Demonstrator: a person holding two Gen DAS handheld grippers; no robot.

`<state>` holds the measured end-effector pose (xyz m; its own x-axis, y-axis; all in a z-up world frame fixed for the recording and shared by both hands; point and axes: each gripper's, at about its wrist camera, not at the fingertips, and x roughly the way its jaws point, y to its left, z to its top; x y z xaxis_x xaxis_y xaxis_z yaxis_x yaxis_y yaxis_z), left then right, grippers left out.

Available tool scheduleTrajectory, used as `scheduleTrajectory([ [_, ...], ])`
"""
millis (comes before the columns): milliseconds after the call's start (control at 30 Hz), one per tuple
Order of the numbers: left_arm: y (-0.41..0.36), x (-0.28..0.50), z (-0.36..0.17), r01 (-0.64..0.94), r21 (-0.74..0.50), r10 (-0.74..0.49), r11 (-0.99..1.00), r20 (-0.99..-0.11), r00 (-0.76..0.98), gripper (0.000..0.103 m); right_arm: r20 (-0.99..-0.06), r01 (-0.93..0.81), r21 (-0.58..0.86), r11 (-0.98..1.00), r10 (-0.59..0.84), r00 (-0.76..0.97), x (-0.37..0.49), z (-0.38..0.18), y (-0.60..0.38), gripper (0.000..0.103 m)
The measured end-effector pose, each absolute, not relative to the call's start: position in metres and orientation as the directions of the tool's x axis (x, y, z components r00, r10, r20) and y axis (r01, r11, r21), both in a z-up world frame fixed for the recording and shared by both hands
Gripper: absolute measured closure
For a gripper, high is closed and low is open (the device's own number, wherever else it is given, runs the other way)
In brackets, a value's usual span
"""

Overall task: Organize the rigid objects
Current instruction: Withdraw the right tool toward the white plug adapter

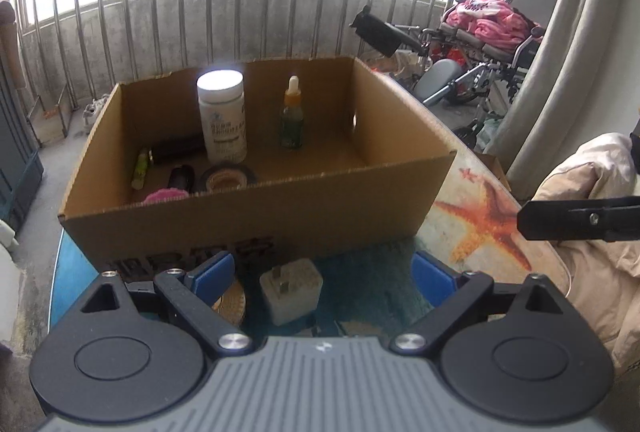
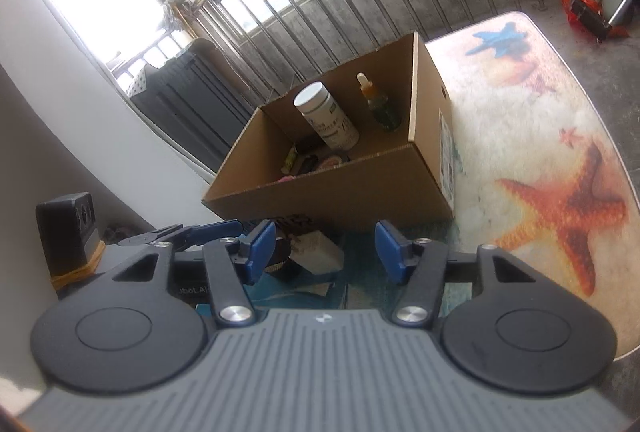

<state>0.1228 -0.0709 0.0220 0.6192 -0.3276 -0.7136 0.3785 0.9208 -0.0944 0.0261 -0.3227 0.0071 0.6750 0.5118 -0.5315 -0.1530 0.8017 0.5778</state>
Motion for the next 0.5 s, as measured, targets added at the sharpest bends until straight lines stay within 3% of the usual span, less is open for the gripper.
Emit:
scheduleTrajectory([
  [500,-0.071,0.12,-0.015,0.346,-0.051,-0.261,0.937,-0.76,0.595,0.007,-0.584,-0.129,0.6,0.79,0.543,0.604,0.063,-0.037,-0.281,0.038],
])
